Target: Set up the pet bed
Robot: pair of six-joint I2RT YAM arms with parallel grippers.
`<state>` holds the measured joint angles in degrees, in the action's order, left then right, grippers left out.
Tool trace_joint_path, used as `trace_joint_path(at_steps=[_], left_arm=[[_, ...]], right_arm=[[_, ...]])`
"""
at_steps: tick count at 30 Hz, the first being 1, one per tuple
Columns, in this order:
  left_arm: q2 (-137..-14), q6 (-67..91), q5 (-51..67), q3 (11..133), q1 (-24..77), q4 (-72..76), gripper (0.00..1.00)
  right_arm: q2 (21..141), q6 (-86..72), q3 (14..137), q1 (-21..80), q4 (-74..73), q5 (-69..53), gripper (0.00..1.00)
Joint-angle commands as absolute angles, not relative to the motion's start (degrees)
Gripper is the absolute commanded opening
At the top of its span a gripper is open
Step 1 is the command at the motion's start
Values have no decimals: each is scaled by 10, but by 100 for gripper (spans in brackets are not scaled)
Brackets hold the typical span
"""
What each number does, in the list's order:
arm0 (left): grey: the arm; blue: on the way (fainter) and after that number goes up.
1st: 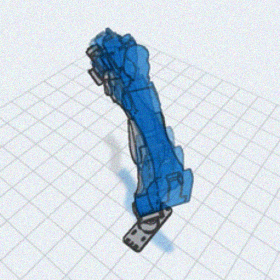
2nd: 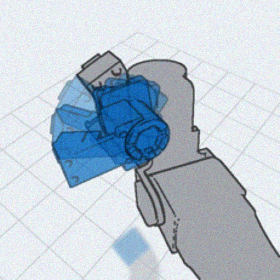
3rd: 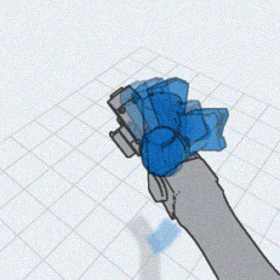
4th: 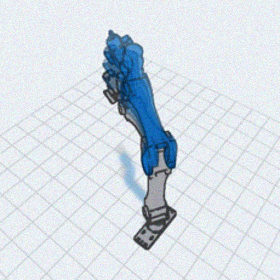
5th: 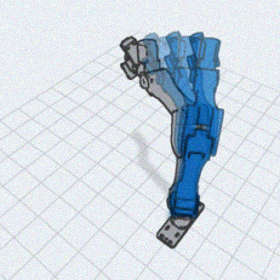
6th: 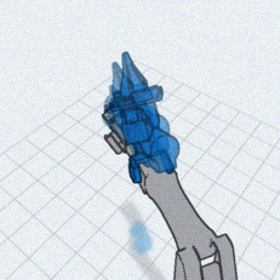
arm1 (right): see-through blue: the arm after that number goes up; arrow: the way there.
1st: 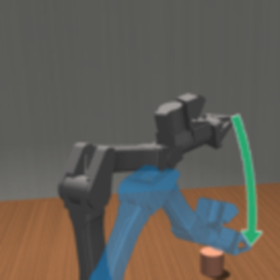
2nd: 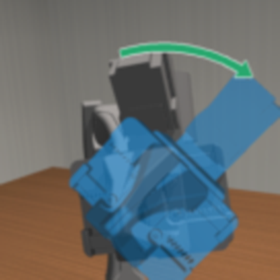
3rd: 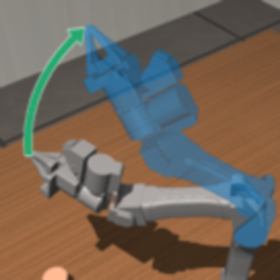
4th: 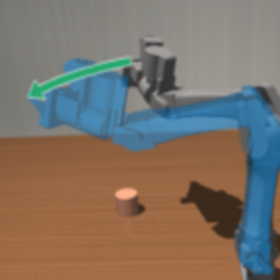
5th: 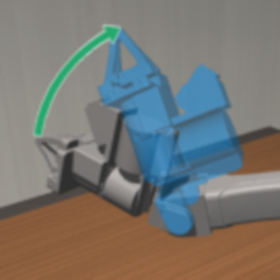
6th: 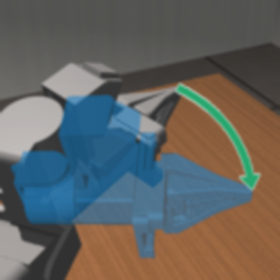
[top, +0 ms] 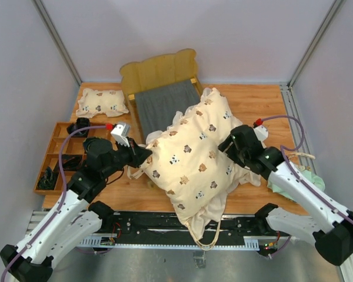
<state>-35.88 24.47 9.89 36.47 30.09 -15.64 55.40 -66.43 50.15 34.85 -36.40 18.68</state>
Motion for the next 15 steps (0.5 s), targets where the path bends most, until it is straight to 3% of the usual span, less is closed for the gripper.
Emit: trace_joint_path(at_steps=[1, 2, 5, 15], left_arm=[[-356, 243, 92, 349, 302, -144, 0], [-355, 242, 91, 346, 302, -144, 0], [-355, 242, 89, 342, 301, -141, 0], [-321, 256, 166, 378, 301, -99, 0]], right_arm=[[622, -675, 503, 354, -312, 186, 63], [634, -663, 505, 354, -298, 181, 53], [637, -607, 503, 354, -250, 168, 3], [538, -381, 529, 355, -194, 153, 0]])
